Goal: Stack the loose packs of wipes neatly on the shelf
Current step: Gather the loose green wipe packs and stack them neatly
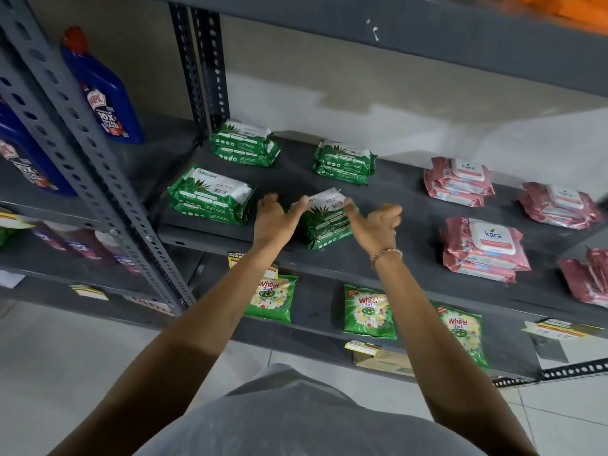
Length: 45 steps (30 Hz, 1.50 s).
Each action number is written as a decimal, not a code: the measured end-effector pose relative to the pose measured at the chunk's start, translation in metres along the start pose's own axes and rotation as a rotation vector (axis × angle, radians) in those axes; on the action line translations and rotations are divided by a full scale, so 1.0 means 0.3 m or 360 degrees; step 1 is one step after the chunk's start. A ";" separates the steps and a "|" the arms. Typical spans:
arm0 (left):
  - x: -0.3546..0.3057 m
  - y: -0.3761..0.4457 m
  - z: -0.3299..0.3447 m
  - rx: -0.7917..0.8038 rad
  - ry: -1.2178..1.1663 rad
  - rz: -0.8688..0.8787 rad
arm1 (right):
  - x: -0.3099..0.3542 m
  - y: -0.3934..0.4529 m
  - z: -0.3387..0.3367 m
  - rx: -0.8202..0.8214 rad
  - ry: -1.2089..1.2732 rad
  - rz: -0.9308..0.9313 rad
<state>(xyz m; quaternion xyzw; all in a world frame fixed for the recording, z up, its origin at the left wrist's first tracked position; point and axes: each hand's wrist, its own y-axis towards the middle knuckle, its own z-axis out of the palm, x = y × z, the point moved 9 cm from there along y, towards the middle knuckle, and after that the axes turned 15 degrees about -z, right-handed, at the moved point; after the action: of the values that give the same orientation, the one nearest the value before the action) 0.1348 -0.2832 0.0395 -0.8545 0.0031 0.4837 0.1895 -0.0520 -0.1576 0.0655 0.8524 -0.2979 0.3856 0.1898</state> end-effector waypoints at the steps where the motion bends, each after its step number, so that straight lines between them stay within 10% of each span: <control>1: 0.042 -0.001 0.008 0.0006 -0.0069 -0.0125 | 0.014 0.035 -0.032 -0.0051 -0.0042 -0.0087; 12: 0.065 0.057 0.108 0.0527 -0.0289 -0.0467 | -0.070 0.094 0.068 0.0700 0.0345 0.0175; 45: -0.012 0.060 0.158 0.0618 -0.0331 -0.0430 | -0.155 0.021 0.026 0.0544 0.0896 0.0540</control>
<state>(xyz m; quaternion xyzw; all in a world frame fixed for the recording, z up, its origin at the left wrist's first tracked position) 0.0902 -0.2851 0.0150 -0.7404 -0.0380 0.5296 0.4122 -0.0764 -0.1497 0.0253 0.6707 -0.3024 0.6752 0.0526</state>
